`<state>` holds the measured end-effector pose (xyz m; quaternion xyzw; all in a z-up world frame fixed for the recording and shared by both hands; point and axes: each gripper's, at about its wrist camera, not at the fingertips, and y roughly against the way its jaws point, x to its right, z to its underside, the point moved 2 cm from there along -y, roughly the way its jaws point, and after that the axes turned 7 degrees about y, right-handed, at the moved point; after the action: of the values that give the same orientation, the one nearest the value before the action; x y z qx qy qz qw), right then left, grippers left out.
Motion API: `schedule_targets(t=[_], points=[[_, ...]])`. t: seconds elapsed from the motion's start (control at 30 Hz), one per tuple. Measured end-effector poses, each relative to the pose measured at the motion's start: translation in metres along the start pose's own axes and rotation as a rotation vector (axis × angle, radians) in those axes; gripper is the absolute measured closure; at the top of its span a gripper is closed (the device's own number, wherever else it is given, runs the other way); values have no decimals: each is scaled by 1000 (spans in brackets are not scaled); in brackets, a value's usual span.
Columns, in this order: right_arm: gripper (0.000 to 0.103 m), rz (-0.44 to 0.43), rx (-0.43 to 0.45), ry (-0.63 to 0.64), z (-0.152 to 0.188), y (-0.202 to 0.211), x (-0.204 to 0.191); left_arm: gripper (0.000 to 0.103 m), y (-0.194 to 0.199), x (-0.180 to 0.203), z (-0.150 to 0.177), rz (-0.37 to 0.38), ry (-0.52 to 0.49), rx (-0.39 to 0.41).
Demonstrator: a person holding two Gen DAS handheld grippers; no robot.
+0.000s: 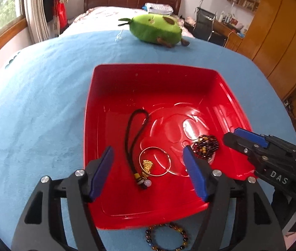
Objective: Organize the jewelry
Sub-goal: 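Lower the wire ring into the red tin with the left tool while the right tool drops the necklace in, then grasp the multicolour bead bracelet with the left tool while the right tool grasps the brown wooden ring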
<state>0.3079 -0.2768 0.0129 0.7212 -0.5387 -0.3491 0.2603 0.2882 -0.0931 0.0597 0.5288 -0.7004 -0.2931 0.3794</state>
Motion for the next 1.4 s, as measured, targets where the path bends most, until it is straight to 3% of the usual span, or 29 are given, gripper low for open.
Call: schedule_targets(t=[0.53,0.77,1.13,1.4], points=[[63,-1,-17,-40,7,21,8,34,33,12,31,2,24,-62],[61,-14,8,-14,20,49,-2,25,65,9,62,-32,3,-25],[59,-22,-36,30,80,81,-6,23,56,-8,112,-53,48,-127],[59,-54,-61,6,117,83,3,25,35,-8,123,-88,51,-166]])
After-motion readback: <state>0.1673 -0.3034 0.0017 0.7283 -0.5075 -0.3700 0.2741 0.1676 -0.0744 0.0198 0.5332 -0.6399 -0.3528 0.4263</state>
